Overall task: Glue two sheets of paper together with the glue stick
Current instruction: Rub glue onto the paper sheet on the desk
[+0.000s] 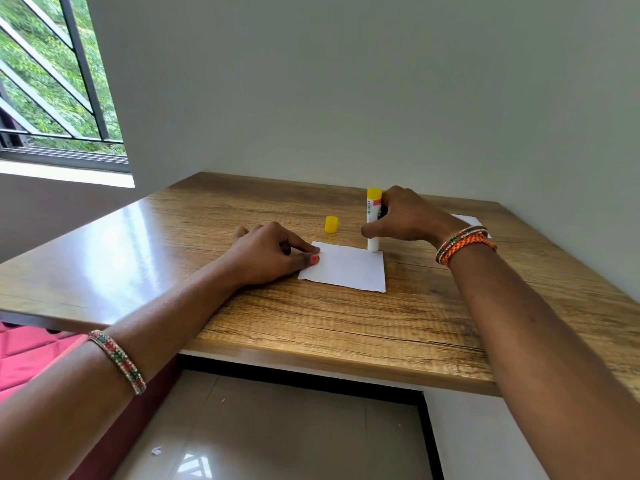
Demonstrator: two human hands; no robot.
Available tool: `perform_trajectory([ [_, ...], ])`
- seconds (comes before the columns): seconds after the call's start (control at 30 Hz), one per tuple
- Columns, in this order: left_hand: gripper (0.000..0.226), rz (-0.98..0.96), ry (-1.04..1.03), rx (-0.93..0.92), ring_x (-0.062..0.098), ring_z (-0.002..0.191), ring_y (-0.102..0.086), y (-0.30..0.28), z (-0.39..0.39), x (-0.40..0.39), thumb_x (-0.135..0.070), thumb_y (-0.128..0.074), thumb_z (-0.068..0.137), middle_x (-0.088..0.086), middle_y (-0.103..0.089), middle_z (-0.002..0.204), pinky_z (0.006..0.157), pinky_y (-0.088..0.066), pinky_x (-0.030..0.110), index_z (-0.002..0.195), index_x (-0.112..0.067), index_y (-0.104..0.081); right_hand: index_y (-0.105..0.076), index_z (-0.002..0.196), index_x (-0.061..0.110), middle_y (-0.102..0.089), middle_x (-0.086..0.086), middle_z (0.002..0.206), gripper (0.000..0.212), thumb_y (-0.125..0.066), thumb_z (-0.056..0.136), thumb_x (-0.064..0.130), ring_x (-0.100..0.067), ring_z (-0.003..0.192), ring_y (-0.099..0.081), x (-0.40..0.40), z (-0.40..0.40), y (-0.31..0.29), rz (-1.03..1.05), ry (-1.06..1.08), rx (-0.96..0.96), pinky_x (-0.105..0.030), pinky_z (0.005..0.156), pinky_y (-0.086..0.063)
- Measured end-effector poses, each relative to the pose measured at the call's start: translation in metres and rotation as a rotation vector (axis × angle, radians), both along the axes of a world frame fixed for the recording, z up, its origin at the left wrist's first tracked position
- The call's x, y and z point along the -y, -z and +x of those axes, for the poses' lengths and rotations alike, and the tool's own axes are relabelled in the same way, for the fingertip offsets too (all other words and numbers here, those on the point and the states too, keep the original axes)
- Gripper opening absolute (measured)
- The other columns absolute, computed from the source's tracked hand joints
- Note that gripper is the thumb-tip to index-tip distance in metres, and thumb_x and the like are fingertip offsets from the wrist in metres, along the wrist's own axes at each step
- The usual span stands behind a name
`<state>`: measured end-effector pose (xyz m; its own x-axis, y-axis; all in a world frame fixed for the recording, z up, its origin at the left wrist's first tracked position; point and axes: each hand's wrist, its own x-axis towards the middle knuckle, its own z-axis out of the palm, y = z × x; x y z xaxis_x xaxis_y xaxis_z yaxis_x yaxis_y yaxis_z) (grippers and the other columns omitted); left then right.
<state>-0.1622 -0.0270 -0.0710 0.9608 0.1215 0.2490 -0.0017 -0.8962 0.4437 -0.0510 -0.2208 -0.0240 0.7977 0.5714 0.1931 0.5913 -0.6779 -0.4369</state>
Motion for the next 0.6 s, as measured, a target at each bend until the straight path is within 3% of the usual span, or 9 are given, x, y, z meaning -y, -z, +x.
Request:
perform_trajectory([
  [0.23,0.03,0.002,0.0,0.003,0.012,0.117,-0.048,0.0,0.0,0.0,-0.053,-0.056,0.083,-0.012,-0.064,0.121,0.094,-0.016,0.034,0.11,-0.042,-0.065,-0.053,0.071,0.022,-0.056,0.003,0.072,0.02,-0.073,0.073,0.026,-0.012,0.067,-0.053,0.005,0.002,-0.003,-0.049,0.008,-0.016,-0.026,0.056,-0.038],
  [0.37,0.031,0.014,0.011,-0.008,0.012,0.117,-0.047,-0.001,-0.001,0.001,-0.052,-0.056,0.084,-0.013,-0.064,0.121,0.091,-0.016,0.033,0.111,-0.041,-0.064,-0.053,0.073,0.021,-0.054,0.002,0.073,0.021,-0.073,0.074,0.025,-0.014,0.069,-0.052,0.009,0.002,-0.006,-0.08,0.016,-0.019,-0.026,0.056,-0.037],
  [0.47,0.033,0.057,0.003,0.019,0.011,0.113,-0.048,-0.001,-0.002,0.001,-0.054,-0.054,0.084,-0.013,-0.065,0.115,0.091,-0.019,0.034,0.111,-0.039,-0.065,-0.058,0.083,0.012,-0.054,0.003,0.073,0.019,-0.071,0.075,0.024,-0.011,0.067,-0.052,0.012,0.001,-0.011,0.053,0.045,0.015,-0.023,0.054,-0.036],
  [0.6,0.03,0.316,0.022,0.188,0.012,0.108,-0.045,0.0,-0.005,0.007,-0.051,-0.052,0.086,-0.012,-0.054,0.099,0.086,-0.022,0.032,0.106,-0.034,-0.067,-0.063,0.085,0.006,-0.06,-0.003,0.075,0.02,-0.07,0.076,0.023,-0.014,0.067,-0.056,0.013,0.001,-0.017,0.267,0.062,0.141,-0.026,0.06,-0.043],
])
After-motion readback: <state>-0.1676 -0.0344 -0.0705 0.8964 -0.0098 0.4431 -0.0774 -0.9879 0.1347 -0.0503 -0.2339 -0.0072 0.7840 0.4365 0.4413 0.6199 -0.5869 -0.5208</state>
